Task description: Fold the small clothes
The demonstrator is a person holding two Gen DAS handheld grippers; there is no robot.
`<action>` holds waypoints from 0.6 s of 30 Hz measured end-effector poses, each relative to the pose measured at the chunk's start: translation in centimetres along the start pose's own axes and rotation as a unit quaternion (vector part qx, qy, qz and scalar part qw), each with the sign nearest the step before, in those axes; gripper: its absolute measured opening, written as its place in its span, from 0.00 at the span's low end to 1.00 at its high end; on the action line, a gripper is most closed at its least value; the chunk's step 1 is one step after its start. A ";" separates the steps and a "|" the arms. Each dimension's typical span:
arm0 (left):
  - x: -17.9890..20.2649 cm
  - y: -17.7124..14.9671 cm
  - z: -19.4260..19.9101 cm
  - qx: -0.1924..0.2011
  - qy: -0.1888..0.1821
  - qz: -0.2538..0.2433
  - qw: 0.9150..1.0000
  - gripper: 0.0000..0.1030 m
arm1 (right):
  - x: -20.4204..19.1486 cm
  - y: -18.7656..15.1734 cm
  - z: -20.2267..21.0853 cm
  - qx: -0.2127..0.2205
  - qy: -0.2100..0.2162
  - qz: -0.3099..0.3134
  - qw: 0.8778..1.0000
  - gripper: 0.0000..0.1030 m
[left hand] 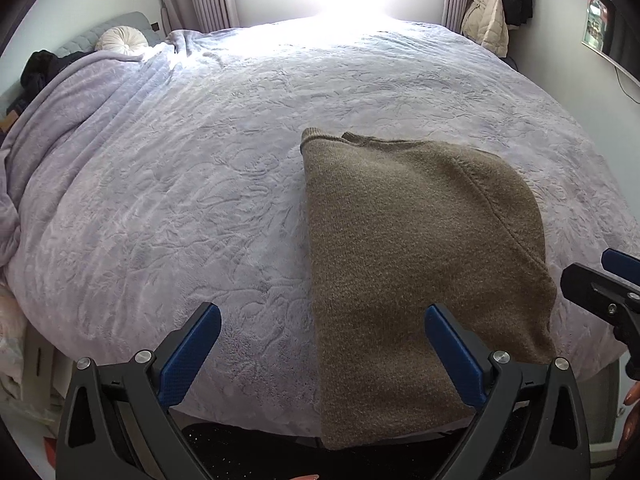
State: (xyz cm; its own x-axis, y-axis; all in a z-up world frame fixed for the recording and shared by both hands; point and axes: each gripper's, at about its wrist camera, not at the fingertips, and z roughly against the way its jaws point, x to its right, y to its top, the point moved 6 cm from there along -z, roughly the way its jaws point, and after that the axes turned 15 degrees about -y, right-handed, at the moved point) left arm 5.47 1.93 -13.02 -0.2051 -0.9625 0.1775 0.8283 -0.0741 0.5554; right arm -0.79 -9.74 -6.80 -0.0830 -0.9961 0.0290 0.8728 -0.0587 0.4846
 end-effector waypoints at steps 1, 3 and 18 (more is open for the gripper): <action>0.0 0.1 0.0 0.000 -0.002 0.000 1.000 0.99 | -0.1 0.0 0.0 0.000 -0.003 0.000 1.000 1.00; 0.1 0.1 0.0 -0.001 -0.005 0.000 1.000 0.99 | -0.2 0.0 0.0 0.000 -0.009 0.000 1.000 1.00; 0.6 -0.1 -0.5 -0.005 0.002 -0.004 1.000 0.99 | -0.4 -0.1 -0.3 0.000 -0.029 0.006 1.000 1.00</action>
State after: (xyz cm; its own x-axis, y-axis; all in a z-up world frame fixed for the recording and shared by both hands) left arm 5.48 1.26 -13.38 -0.2087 -0.9632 0.1695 0.8323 -0.0839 0.5479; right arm -0.67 -9.31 -7.16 -0.1006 -0.9913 0.0852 0.8740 -0.0472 0.4836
